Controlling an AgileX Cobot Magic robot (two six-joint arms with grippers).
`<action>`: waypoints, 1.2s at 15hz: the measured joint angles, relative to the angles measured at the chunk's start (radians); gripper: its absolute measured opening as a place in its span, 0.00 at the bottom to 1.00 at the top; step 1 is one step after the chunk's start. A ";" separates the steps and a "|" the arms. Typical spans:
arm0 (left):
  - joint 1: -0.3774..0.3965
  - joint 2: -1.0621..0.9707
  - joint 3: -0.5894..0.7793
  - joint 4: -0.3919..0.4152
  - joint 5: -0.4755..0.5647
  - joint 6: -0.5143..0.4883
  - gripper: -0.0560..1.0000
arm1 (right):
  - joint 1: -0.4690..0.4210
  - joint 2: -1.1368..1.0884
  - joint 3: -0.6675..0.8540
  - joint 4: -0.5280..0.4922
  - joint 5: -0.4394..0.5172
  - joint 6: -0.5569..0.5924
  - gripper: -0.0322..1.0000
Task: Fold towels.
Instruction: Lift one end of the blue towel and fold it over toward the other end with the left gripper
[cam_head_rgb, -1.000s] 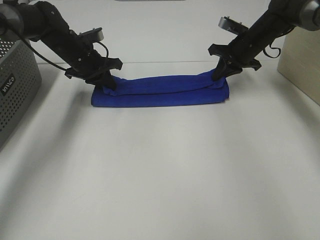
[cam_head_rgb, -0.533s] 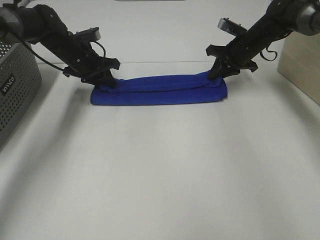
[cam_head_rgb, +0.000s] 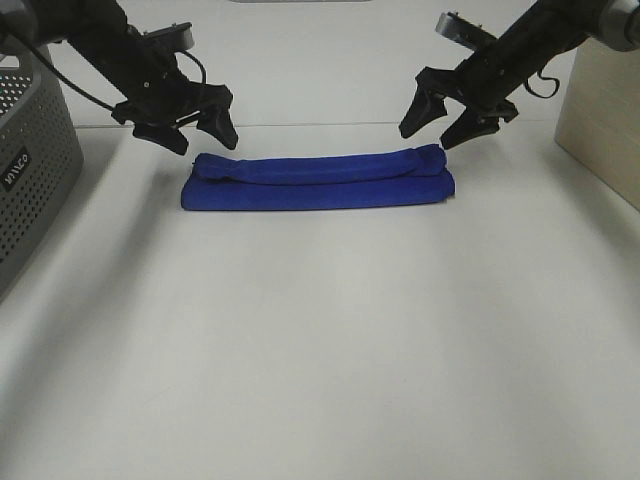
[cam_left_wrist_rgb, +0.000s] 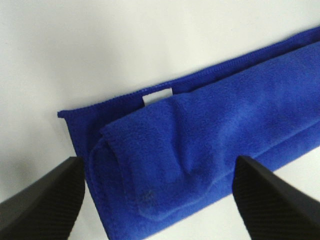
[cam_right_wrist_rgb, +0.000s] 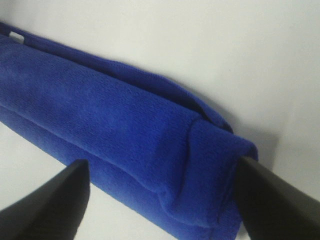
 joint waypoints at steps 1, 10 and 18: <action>0.000 0.000 -0.036 0.018 0.049 -0.031 0.77 | 0.000 0.000 -0.032 -0.005 0.002 0.003 0.76; 0.112 0.101 -0.066 -0.104 0.168 -0.045 0.78 | -0.002 -0.019 -0.072 -0.254 0.014 0.184 0.76; 0.112 0.159 -0.081 -0.221 0.169 -0.015 0.78 | -0.002 -0.019 -0.072 -0.254 0.014 0.184 0.76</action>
